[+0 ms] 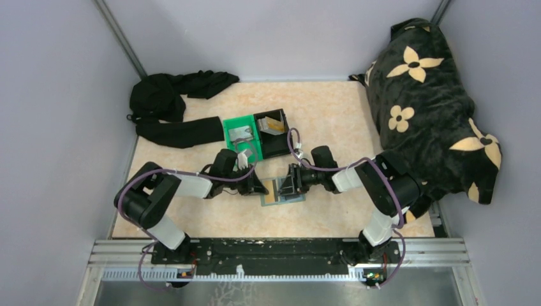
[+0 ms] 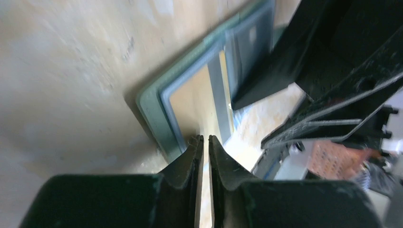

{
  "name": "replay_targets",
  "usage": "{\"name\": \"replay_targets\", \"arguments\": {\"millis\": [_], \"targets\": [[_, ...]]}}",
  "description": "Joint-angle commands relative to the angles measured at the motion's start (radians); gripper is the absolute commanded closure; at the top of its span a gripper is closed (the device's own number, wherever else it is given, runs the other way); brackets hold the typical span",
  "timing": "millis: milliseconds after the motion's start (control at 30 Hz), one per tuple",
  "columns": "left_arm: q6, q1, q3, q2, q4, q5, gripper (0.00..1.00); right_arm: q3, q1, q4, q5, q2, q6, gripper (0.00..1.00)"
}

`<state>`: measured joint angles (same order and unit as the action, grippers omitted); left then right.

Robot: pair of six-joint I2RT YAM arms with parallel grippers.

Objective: Take the credit cards out of the card holder

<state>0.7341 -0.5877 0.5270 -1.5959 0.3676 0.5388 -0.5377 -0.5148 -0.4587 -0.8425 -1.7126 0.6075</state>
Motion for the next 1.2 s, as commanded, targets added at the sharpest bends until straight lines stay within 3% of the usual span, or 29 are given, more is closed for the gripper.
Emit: {"name": "replay_targets", "arguments": {"millis": [0,333,500,733,833,1167], "targets": [[0.017,-0.004,-0.059,-0.052,0.051,0.027,0.85,0.011,0.007,-0.013,0.069,-0.012,-0.025,0.51],[-0.002,-0.001,-0.106,-0.052,0.026,-0.011,0.85,0.013,0.006,-0.067,0.065,-0.032,-0.004,0.50],[-0.018,0.001,-0.108,-0.031,-0.012,-0.025,0.85,-0.027,-0.029,0.087,0.223,0.007,-0.083,0.51],[-0.041,0.012,-0.116,-0.001,-0.049,-0.026,0.85,-0.052,-0.062,0.109,0.271,-0.015,-0.086,0.51],[-0.036,0.012,-0.125,-0.024,-0.019,-0.025,0.85,-0.032,-0.061,0.014,0.201,-0.049,-0.039,0.51],[-0.028,0.033,-0.131,-0.085,0.039,0.025,0.85,0.085,-0.062,-0.716,-0.064,-0.185,0.370,0.52]]}}
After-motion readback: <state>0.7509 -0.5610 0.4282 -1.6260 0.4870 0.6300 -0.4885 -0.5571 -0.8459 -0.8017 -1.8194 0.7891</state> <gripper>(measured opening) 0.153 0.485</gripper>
